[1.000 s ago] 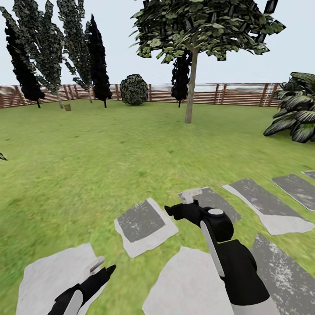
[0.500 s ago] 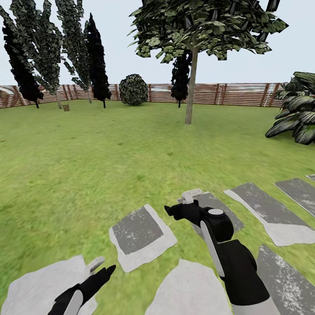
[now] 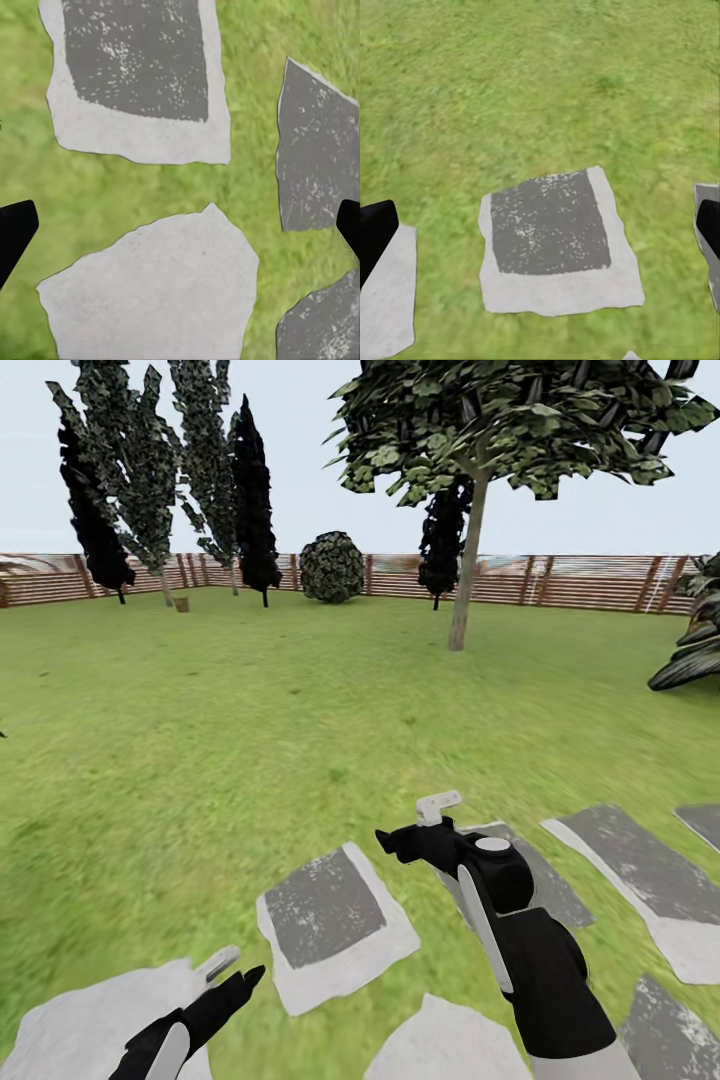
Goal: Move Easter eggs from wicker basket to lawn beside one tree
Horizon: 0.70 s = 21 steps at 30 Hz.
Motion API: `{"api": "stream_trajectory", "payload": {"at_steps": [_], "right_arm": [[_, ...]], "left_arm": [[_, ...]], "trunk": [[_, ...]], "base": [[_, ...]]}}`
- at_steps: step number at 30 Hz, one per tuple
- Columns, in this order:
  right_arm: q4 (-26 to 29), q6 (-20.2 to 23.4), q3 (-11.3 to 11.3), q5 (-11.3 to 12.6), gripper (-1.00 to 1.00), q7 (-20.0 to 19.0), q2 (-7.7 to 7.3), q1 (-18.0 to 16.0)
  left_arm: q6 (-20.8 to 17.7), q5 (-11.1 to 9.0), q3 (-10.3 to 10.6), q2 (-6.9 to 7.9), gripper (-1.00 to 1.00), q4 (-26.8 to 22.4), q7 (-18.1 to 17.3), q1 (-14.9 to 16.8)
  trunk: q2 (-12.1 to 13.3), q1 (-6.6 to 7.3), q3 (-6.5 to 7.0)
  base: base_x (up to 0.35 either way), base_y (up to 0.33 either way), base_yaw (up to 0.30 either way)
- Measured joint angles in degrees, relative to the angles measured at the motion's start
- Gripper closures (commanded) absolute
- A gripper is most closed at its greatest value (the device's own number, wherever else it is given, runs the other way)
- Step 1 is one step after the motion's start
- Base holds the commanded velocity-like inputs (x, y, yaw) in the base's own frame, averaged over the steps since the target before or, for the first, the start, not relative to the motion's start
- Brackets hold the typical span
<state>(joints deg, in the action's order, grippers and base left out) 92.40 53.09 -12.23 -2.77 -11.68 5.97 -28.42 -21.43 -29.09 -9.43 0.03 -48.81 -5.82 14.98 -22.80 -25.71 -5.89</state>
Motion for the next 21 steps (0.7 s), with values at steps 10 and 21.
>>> {"api": "stream_trajectory", "payload": {"at_steps": [10, 21], "right_arm": [[0.0, 0.0, 0.0, 0.0, -1.0, 0.0, 0.0, 0.0], [0.0, 0.0, 0.0, 0.0, -1.0, 0.0, 0.0, 0.0]], "left_arm": [[0.0, 0.0, 0.0, 0.0, -1.0, 0.0, 0.0, 0.0], [0.0, 0.1, 0.0, 0.0, -1.0, 0.0, 0.0, 0.0]], "trunk": [[0.0, 0.0, 0.0], [0.0, -0.01, 0.0]], "base": [[0.334, -0.084, 0.237], [0.334, -0.084, 0.157]]}}
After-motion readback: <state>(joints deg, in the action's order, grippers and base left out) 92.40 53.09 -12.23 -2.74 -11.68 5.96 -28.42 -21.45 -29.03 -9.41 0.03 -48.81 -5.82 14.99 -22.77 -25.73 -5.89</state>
